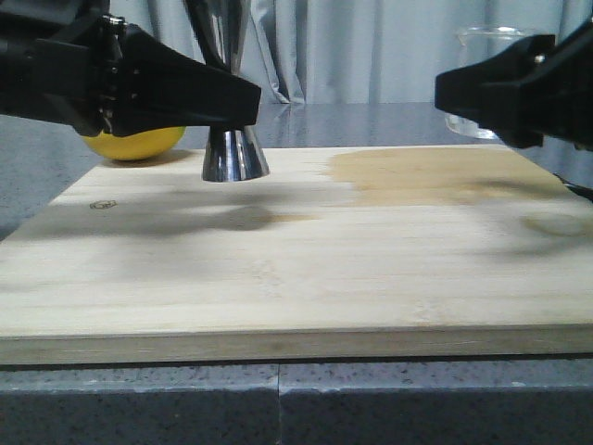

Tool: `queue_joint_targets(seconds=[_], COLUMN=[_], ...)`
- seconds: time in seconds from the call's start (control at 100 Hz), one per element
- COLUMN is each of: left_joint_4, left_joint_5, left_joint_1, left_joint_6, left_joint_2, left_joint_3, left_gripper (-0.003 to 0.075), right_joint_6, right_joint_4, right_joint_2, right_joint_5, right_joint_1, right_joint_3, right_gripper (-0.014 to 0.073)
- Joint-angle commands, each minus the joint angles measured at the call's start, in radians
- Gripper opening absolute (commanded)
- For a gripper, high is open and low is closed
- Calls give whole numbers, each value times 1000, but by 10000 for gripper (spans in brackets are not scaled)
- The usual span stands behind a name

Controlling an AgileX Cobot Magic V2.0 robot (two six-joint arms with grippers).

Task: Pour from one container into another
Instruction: 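Close the right gripper on the beaker and lift it, then carry the beaker with the right gripper toward the held jigger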

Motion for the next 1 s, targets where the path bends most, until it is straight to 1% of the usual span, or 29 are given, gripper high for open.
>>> queue_joint_targets(seconds=[0.0,0.23,0.36,0.58,0.99], left_joint_4=[-26,-23,-15,-7,22], left_joint_5=[-208,-208,-208,-208,-208], left_joint_1=[-7,-7,-7,-7,-7], left_joint_6=[-11,-11,-11,-11,-19], left_joint_2=[-45,-45,-45,-45,-45], left_joint_3=[-26,-26,-26,-26,-26], left_gripper=[102,102,102,102,102], right_joint_6=[6,40,82,84,84], right_joint_4=[-34,-116,-180,-245,-352], right_joint_2=[-21,-54,-58,-58,-58], right_joint_5=[-33,114,165,300,447], right_joint_1=[4,4,11,89,180], right_joint_3=[-72,-193,-250,-355,-503], right_gripper=[259,259,259,259,259])
